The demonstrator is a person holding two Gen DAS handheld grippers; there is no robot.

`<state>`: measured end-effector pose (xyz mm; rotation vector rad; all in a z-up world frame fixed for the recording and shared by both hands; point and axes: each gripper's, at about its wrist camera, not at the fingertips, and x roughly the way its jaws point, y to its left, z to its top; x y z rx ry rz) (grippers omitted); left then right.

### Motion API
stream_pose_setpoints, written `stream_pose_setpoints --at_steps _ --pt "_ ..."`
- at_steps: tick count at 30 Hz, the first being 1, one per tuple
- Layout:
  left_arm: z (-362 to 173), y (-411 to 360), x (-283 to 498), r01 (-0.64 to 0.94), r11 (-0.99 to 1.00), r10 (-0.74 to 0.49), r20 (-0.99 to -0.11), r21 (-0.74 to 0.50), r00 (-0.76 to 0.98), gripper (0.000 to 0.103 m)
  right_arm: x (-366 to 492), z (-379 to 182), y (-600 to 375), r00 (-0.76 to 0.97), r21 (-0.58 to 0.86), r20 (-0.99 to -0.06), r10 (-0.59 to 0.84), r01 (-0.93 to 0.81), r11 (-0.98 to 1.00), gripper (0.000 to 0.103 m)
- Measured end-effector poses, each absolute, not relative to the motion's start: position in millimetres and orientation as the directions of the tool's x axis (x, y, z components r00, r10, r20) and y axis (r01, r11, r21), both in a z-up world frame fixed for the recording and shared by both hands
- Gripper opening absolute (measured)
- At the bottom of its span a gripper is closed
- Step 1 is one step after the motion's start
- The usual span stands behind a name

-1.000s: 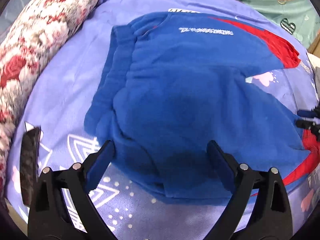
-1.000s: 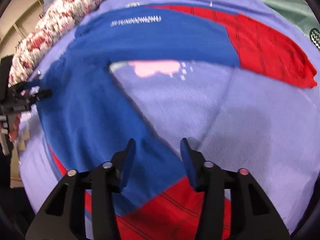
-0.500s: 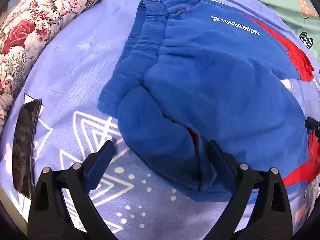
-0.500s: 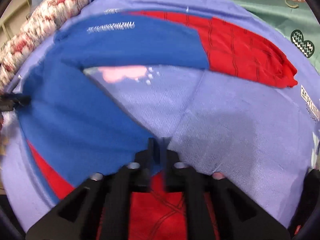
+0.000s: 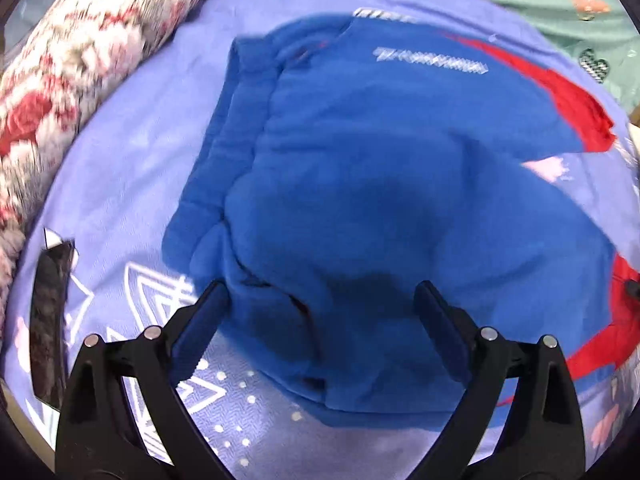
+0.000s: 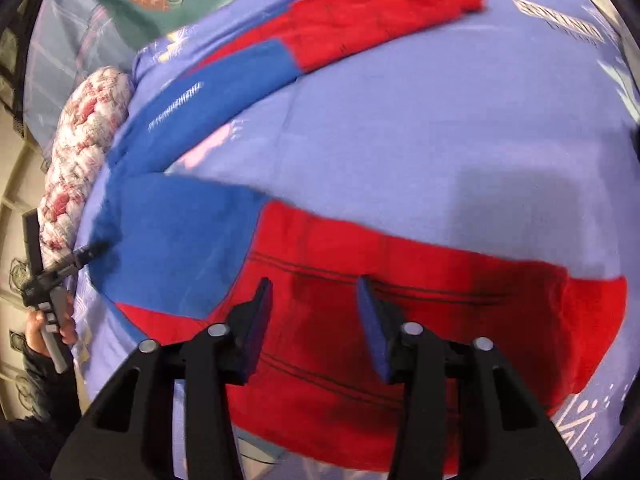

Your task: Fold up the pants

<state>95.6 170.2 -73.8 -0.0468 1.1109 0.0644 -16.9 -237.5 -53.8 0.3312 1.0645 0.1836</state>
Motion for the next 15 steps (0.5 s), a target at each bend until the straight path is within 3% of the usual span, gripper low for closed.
stream_pose_setpoints --at_steps 4,5,6,8,9,11,13,15 --pt "-76.3 186.2 90.8 -0.109 0.993 0.082 -0.889 0.036 0.451 0.096 -43.3 -36.6 -287.4 0.565 0.256 -0.823 0.056 0.281 0.925 0.035" --pt "-72.9 189.7 88.3 -0.130 0.989 0.124 -0.880 0.071 0.458 0.096 -49.2 -33.4 -279.4 0.577 0.276 -0.814 0.061 0.294 0.915 0.040" --pt "-67.8 193.9 86.9 -0.149 0.986 0.138 -0.874 0.076 0.466 0.096 -54.2 -30.8 -266.7 0.585 0.286 -0.807 0.078 0.273 0.919 0.054" --pt "-60.9 199.7 84.0 -0.153 0.988 0.094 -0.873 0.023 0.478 0.096 -63.3 -29.6 -232.0 0.573 0.329 -0.792 0.212 0.106 0.938 0.062" --pt "-57.9 202.1 81.3 -0.149 0.989 0.074 -0.872 0.001 0.484 0.096 -68.0 -32.3 -214.3 0.532 0.363 -0.792 0.301 0.014 0.932 0.063" --pt "-57.0 206.6 76.9 -0.147 0.989 0.081 -0.867 0.009 0.492 0.096 -77.5 -42.1 -201.4 0.479 0.375 -0.808 0.342 -0.030 0.927 0.063" --pt "-61.7 213.9 75.1 -0.165 0.986 0.102 -0.867 0.023 0.487 0.097 -81.8 -51.1 -209.8 0.473 0.302 -0.845 0.252 0.033 0.953 0.063" --pt "-70.3 223.3 73.8 -0.187 0.982 0.069 -0.880 -0.023 0.470 0.098 -90.9 -54.4 -238.5 0.514 0.381 -0.814 0.272 0.118 0.917 0.056"
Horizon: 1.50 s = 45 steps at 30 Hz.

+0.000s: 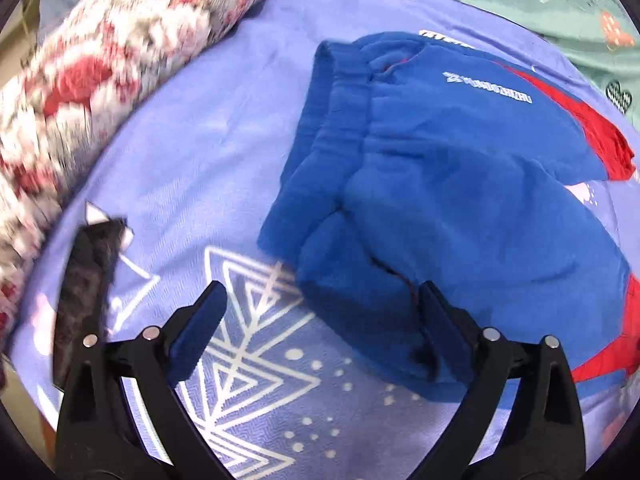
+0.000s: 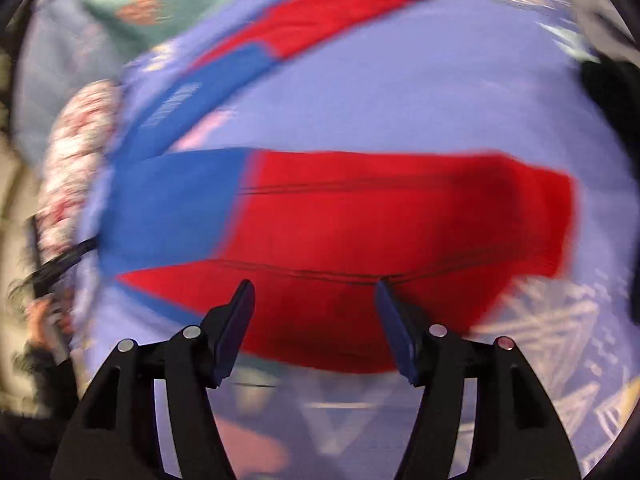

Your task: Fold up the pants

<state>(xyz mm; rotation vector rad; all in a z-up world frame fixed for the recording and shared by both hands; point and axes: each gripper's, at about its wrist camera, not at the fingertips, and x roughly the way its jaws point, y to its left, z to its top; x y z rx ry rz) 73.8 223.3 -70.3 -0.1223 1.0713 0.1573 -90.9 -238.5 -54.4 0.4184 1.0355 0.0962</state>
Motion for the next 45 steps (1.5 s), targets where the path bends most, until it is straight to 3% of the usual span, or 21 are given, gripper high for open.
stream_pose_setpoints --at_steps 3,4,6,7,10,11,16,18,20,23,27,30,33,37,40,43,44,45 --pt "-75.9 229.4 72.1 -0.199 0.978 0.037 -0.887 -0.063 0.460 0.098 -105.6 -32.7 -253.4 0.611 0.311 -0.784 0.107 0.239 0.920 0.056" --pt "-76.6 229.3 71.2 -0.195 0.979 0.036 -0.885 -0.062 0.464 0.098 -108.0 -26.4 -252.7 0.642 0.325 -0.758 0.110 0.225 0.919 0.057" --pt "-77.8 229.5 71.9 -0.184 0.981 0.037 -0.884 -0.056 0.465 0.099 -104.2 -30.6 -246.5 0.623 0.506 -0.706 0.336 0.111 0.856 0.068" --pt "-78.9 229.7 73.0 -0.180 0.982 0.034 -0.886 -0.056 0.462 0.099 -99.7 -36.8 -240.6 0.584 0.541 -0.709 0.397 0.088 0.836 0.068" --pt "-78.1 235.7 76.5 -0.185 0.979 0.012 -0.891 -0.081 0.455 0.099 -89.4 -53.3 -233.0 0.509 0.360 -0.830 0.226 0.181 0.915 0.064" --pt "-76.3 237.7 78.1 -0.191 0.979 0.017 -0.892 -0.079 0.452 0.100 -90.9 -52.4 -236.6 0.514 0.371 -0.828 0.225 0.200 0.907 0.059" --pt "-46.3 249.1 77.7 -0.233 0.972 0.110 -0.849 -0.016 0.518 0.100 -105.8 -11.2 -254.6 0.666 0.324 -0.746 0.012 0.348 0.880 0.063" --pt "-32.1 250.1 85.1 -0.246 0.969 0.155 -0.821 0.019 0.549 0.100 -92.6 2.7 -246.9 0.683 0.334 -0.727 0.066 0.268 0.904 0.075" --pt "-22.3 246.7 96.2 -0.253 0.967 0.187 -0.799 0.046 0.571 0.101 -71.0 0.5 -228.6 0.650 0.393 -0.735 0.190 0.181 0.901 0.075" --pt "-12.1 240.3 127.6 -0.219 0.975 0.154 -0.798 0.028 0.583 0.101 -15.8 2.9 -184.2 0.605 0.372 -0.762 0.233 0.114 0.921 0.075" --pt "-3.7 234.9 183.9 -0.187 0.982 0.132 -0.795 0.024 0.592 0.101 75.2 12.0 -143.4 0.593 0.236 -0.788 0.166 0.042 0.971 0.089" --pt "-12.9 239.9 233.5 -0.204 0.966 0.246 -0.798 0.158 0.550 0.101 140.9 9.0 -124.8 0.566 0.131 -0.818 0.104 0.008 0.991 0.091" --pt "-27.4 259.5 272.1 -0.158 0.983 0.162 -0.847 0.093 0.506 0.101 179.5 0.5 -116.7 0.538 0.025 -0.842 0.037 -0.030 0.999 0.091" --pt "-40.1 259.5 296.7 -0.058 0.994 0.113 -0.876 0.097 0.469 0.101 204.8 0.1 -114.6 0.539 -0.073 -0.842 -0.025 -0.068 0.995 0.091" --pt "-44.5 256.5 307.4 -0.022 0.995 0.094 -0.882 0.094 0.462 0.101 208.3 0.1 -110.2 0.540 -0.047 -0.840 0.055 -0.174 0.984 0.091" --pt "-47.4 253.8 312.9 -0.004 0.994 0.097 -0.877 0.108 0.470 0.101 208.5 -6.3 -96.8 0.527 -0.008 -0.839 0.137 -0.263 0.965 0.077" --pt "-48.0 252.3 312.3 -0.005 0.994 0.098 -0.875 0.109 0.474 0.101 210.6 -12.1 -91.2 0.515 0.000 -0.844 0.150 -0.280 0.960 0.061" --pt "-49.3 251.4 312.1 -0.008 0.994 0.102 -0.873 0.112 0.477 0.101 213.6 -18.5 -86.9 0.493 0.028 -0.852 0.174 -0.290 0.956 0.037"
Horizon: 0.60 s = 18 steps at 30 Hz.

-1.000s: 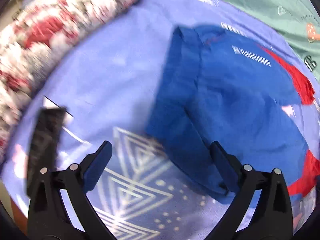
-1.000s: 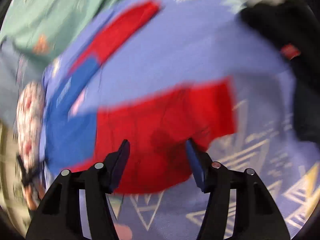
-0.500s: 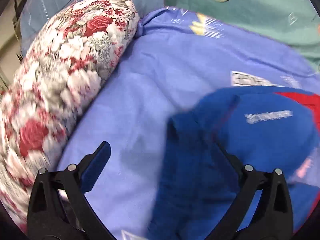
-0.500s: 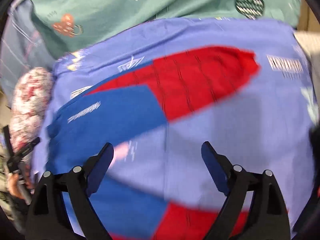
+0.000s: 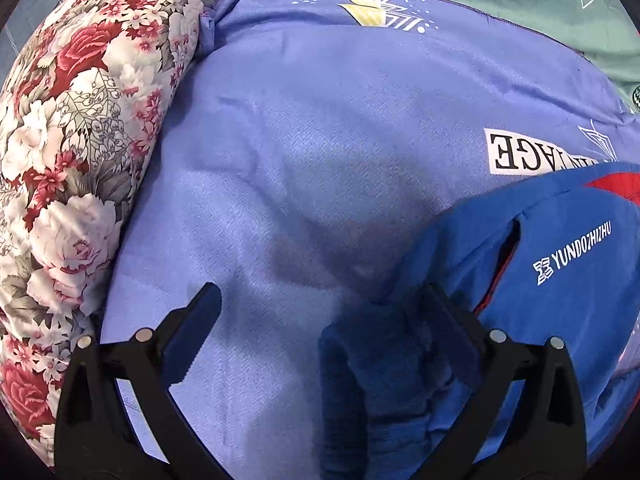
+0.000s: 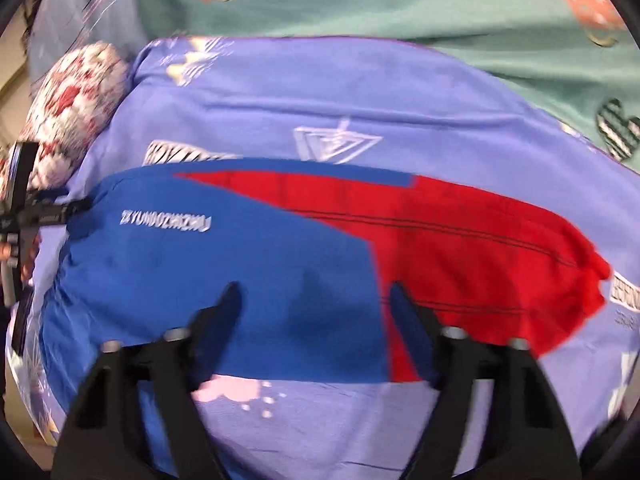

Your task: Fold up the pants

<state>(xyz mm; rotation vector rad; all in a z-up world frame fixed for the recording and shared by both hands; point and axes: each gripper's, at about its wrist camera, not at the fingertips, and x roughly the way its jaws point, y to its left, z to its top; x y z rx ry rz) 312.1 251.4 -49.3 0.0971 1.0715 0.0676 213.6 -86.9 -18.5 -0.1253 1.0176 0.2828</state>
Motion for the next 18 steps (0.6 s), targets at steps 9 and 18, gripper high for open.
stream_pose_setpoints --at_steps 9,18 --pt "-62.2 253.4 315.6 -0.047 0.994 0.110 -0.877 0.100 0.468 0.101 253.0 -44.4 -139.9 0.426 0.169 -0.873 0.240 -0.198 0.966 0.009" --pt "-49.4 255.4 314.7 0.018 0.999 0.018 -0.872 0.031 0.489 0.101 244.0 -4.5 -170.0 0.575 -0.014 -0.817 0.048 -0.103 0.995 0.027"
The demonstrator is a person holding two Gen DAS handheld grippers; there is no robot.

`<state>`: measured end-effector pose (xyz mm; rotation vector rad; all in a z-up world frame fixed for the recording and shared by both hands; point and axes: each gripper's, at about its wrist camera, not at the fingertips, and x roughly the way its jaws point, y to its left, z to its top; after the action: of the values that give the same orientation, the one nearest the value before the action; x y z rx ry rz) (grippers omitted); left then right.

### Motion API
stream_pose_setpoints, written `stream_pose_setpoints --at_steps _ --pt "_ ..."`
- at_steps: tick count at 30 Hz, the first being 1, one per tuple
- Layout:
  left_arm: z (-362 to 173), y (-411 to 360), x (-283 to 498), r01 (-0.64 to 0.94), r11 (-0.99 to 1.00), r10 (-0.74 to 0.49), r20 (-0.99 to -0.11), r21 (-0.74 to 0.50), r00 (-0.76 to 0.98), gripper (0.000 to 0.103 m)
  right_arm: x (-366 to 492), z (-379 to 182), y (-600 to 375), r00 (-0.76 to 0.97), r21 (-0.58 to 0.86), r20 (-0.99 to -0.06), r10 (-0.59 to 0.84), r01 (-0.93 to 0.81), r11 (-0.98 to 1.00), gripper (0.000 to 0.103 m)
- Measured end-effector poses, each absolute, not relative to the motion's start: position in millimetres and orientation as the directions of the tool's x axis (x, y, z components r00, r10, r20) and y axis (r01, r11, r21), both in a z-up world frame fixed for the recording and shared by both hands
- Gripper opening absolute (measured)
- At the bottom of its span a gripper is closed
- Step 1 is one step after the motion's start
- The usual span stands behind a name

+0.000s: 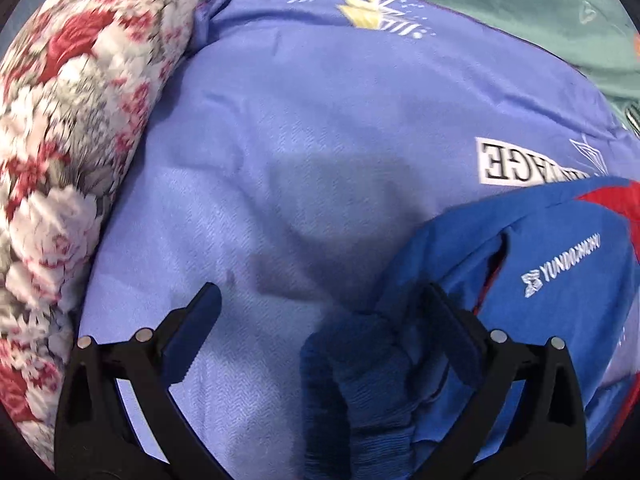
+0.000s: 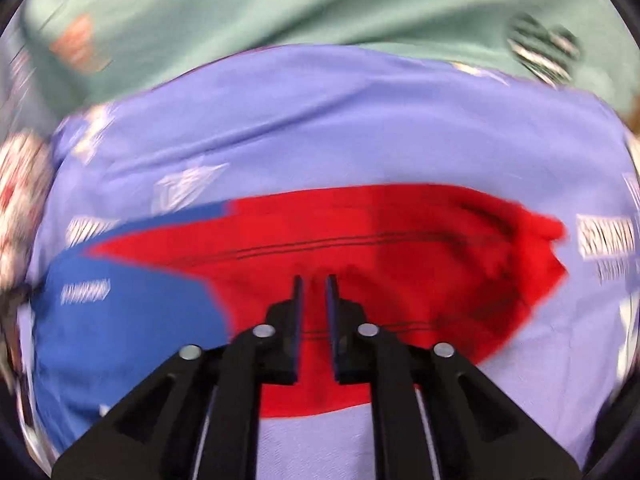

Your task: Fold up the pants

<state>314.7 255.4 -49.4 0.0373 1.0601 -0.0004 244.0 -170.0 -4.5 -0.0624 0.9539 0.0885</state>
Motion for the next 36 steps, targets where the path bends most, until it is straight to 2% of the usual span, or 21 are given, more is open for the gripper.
stream_pose_setpoints --at_steps 1,2,3,4,7,11,14,18,21,23,24,29,33,34,36 --pt "-47.1 252.9 314.4 0.061 0.998 -0.009 -0.872 0.024 0.490 0.101 246.7 -3.4 -157.2 0.578 -0.042 -0.815 0.049 -0.144 0.989 0.040" --pt "-45.5 251.1 313.6 0.107 0.994 -0.041 -0.872 0.013 0.488 0.101 251.5 -2.2 -138.5 0.586 -0.088 -0.809 0.043 -0.194 0.977 0.070" --pt "-44.2 251.9 313.3 0.135 0.991 -0.065 -0.872 0.001 0.486 0.101 256.0 -1.8 -123.0 0.594 -0.125 -0.803 0.039 -0.231 0.965 0.079" --pt "-43.5 249.7 311.1 0.186 0.982 -0.106 -0.866 -0.015 0.488 0.101 261.6 -2.1 -110.1 0.599 -0.160 -0.800 0.032 -0.264 0.951 0.079" --pt "-47.3 256.2 312.2 0.214 0.977 -0.088 -0.862 0.024 0.499 0.101 282.5 -3.1 -82.6 0.609 -0.217 -0.793 0.031 -0.329 0.919 0.079" --pt "-53.3 269.7 323.4 0.221 0.974 -0.154 -0.878 -0.057 0.453 0.101 308.9 -13.6 -59.1 0.582 -0.259 -0.813 -0.019 -0.333 0.907 0.079" --pt "-56.9 265.0 324.3 0.275 0.957 -0.209 -0.881 -0.094 0.425 0.101 305.8 -11.7 -51.8 0.591 -0.240 -0.806 0.021 -0.359 0.902 0.079" --pt "-59.9 254.5 323.9 0.352 0.935 -0.196 -0.896 -0.048 0.399 0.101 302.0 -15.0 -49.5 0.558 -0.184 -0.825 0.088 -0.413 0.892 0.079" --pt "-58.9 254.4 325.1 0.376 0.924 -0.219 -0.904 -0.070 0.368 0.099 301.0 -19.2 -40.0 0.555 -0.239 -0.830 0.057 -0.446 0.862 0.079" --pt "-55.8 253.2 322.3 0.393 0.917 -0.224 -0.902 -0.067 0.369 0.091 301.8 -23.5 -33.8 0.551 -0.288 -0.834 0.022 -0.469 0.835 0.078" --pt "-53.5 253.2 321.0 0.406 0.911 -0.232 -0.902 -0.070 0.365 0.090 302.4 -25.0 -30.2 0.543 -0.295 -0.840 0.022 -0.489 0.821 0.078" --pt "-41.6 250.4 313.4 0.448 0.893 -0.221 -0.903 -0.035 0.369 0.090 307.5 -29.1 -20.1 0.539 -0.312 -0.842 0.036 -0.540 0.781 0.078" --pt "-42.6 243.7 313.7 0.460 0.888 -0.207 -0.911 -0.022 0.357 0.090 318.9 -42.1 -9.6 0.532 -0.363 -0.846 -0.012 -0.560 0.745 0.076" --pt "-44.2 239.5 315.6 0.461 0.887 -0.205 -0.913 -0.020 0.354 0.090 320.6 -44.1 -9.2 0.517 -0.349 -0.856 -0.008 -0.566 0.747 0.075" --pt "-47.7 230.1 318.0 0.468 0.884 -0.202 -0.913 -0.014 0.355 0.090 320.3 -43.9 -9.5 0.464 -0.279 -0.885 0.041 -0.598 0.751 0.053"
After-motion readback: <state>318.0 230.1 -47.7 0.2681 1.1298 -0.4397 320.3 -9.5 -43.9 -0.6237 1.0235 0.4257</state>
